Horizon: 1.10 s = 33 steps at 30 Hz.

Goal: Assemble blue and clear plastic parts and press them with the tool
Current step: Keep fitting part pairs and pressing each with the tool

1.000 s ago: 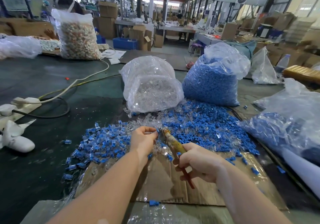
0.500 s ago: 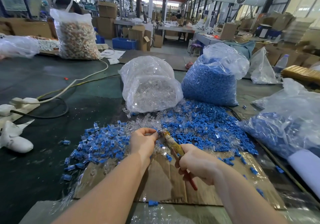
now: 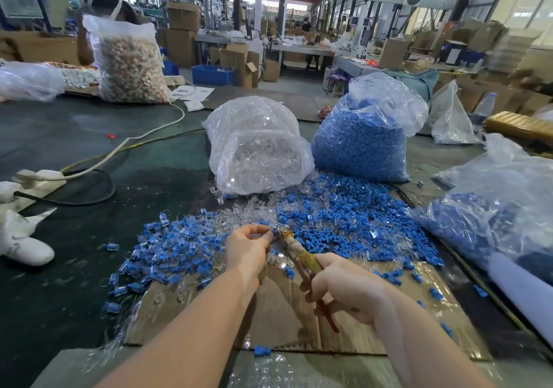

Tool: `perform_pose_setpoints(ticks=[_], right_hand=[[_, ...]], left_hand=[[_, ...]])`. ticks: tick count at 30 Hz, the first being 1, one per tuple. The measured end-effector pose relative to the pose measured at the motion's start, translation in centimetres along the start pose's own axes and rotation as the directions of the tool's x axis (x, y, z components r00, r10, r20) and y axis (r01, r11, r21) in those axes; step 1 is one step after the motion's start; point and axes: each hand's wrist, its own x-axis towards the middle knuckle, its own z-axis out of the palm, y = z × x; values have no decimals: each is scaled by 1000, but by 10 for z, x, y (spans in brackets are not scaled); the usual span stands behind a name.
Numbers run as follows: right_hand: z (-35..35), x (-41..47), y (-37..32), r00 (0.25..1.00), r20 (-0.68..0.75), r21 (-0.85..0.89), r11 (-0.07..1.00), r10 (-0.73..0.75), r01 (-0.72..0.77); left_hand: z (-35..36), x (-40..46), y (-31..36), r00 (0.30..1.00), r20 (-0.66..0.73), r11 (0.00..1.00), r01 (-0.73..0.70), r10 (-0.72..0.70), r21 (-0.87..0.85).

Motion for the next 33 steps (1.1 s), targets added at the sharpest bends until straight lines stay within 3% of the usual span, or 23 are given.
perform_pose_setpoints(ticks=[4, 7, 9, 11, 15, 20, 23, 28, 33], right_hand=[[-1, 0, 0, 996, -82, -20, 999, -45, 43], [-5, 10, 8, 957, -265, -132, 987, -120, 87], [-11, 19, 16, 874, -449, -332, 943, -185, 29], [-19, 25, 27, 791, -574, -500, 856, -211, -134], [-32, 29, 49, 694, -674, -615, 713, -255, -336], [-38, 37, 72, 658, -679, -695, 573, -326, -434], [-38, 37, 76, 641, -671, -723, 523, -373, -452], [-39, 41, 76, 656, -673, -716, 523, -343, -462], [-31, 38, 67, 650, -686, -700, 539, -327, -468]], left_hand=[[-8, 3, -1, 997, -46, 995, -61, 65, 76], [-22, 11, -1, 969, -115, 927, -171, 221, 335], [-36, 17, -2, 929, -147, 812, -212, 341, 543], [-51, 25, -4, 878, -162, 666, -209, 450, 716], [-72, 37, -10, 843, -155, 444, -107, 515, 890], [-76, 41, -16, 857, -176, 429, -58, 485, 902], [-67, 34, -17, 846, -140, 461, -134, 514, 877], [-32, 6, -26, 795, 242, 518, -559, 556, 648], [-5, -6, -45, 773, 403, 496, -628, 491, 600]])
